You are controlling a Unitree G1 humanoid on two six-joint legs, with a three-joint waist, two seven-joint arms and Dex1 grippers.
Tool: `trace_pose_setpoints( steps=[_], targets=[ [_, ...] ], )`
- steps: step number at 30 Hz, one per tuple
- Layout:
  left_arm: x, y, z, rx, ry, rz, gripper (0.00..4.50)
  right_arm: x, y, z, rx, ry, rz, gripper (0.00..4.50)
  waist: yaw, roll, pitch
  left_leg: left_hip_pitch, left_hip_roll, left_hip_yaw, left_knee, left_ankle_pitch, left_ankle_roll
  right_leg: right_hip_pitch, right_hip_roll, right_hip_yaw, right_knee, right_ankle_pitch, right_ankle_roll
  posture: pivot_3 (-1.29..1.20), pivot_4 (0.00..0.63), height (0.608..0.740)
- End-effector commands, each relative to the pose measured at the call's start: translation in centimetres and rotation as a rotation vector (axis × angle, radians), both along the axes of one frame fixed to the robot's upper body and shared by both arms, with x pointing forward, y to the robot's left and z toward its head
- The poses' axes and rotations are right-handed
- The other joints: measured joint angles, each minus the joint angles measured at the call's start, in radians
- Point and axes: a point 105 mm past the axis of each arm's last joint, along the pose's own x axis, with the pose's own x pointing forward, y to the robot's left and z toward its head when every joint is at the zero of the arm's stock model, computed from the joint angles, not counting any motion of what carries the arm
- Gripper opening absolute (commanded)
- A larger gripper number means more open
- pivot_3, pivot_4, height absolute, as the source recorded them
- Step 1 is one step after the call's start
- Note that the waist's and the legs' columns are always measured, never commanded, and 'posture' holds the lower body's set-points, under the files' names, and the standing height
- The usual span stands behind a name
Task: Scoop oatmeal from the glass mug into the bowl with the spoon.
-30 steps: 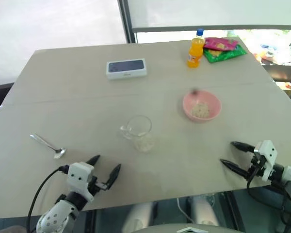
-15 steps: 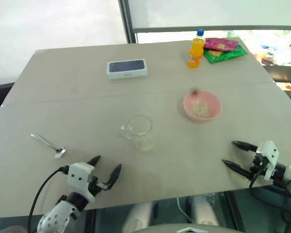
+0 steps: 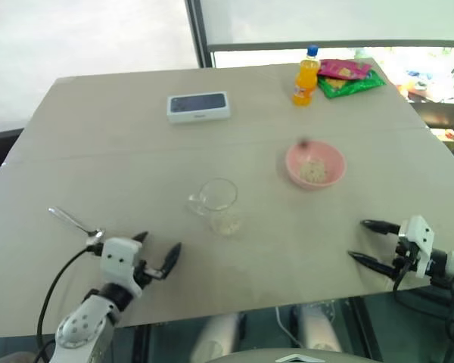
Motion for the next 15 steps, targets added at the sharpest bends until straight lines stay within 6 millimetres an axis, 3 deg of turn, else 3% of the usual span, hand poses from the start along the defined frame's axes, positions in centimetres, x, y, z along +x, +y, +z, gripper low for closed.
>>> trace_pose_setpoints(
  steps=[1,2,4,8,11,15],
  targets=[
    [0.7,1.3,2.0,-0.006,-0.043,0.119,4.45,-0.8,1.9,3.4,0.104,-0.056,0.145,4.5,0.0,0.0,0.001,0.0,0.0,0.0,0.0,0.0,0.0,0.0,0.0,0.0,0.0,0.0,0.0,0.0,0.15,0.74],
    [0.8,1.5,2.2,-0.008,-0.041,0.138,4.45,-1.0,2.1,3.9,0.12,-0.055,0.164,4.5,-0.001,-0.001,0.001,0.0,0.0,0.0,0.0,0.0,0.0,0.0,0.0,0.0,0.0,0.0,0.0,0.0,0.15,0.74],
    [1.4,3.8,3.3,-0.027,-0.058,0.284,4.45,-1.9,2.4,6.3,0.206,-0.053,0.262,4.5,0.0,0.0,0.001,-0.001,0.0,0.0,0.001,0.0,0.0,0.0,0.0,0.0,0.0,0.0,0.0,0.0,0.15,0.74],
    [2.3,6.6,6.1,-0.046,-0.099,0.442,4.45,-1.6,2.3,10.2,0.298,-0.081,0.315,4.5,0.001,-0.001,0.003,-0.006,0.0,-0.004,0.007,0.0,0.0,-0.002,0.0,-0.004,0.001,0.001,0.0,0.0,0.15,0.74],
    [2.1,7.5,6.4,-0.059,-0.065,0.532,4.45,-1.2,2.5,12.3,0.304,-0.116,0.355,4.5,0.0,-0.002,0.002,-0.006,-0.001,-0.004,0.008,0.0,0.0,-0.001,0.0,-0.004,0.001,0.001,-0.001,0.0,0.15,0.74],
    [1.5,8.0,5.7,-0.093,-0.011,0.6,4.45,-0.6,3.0,13.3,0.285,-0.148,0.388,4.5,0.0,-0.002,0.003,-0.007,-0.001,-0.004,0.008,0.002,-0.004,-0.003,0.0,-0.004,0.001,0.001,-0.001,0.0,0.15,0.74]
  ],
)
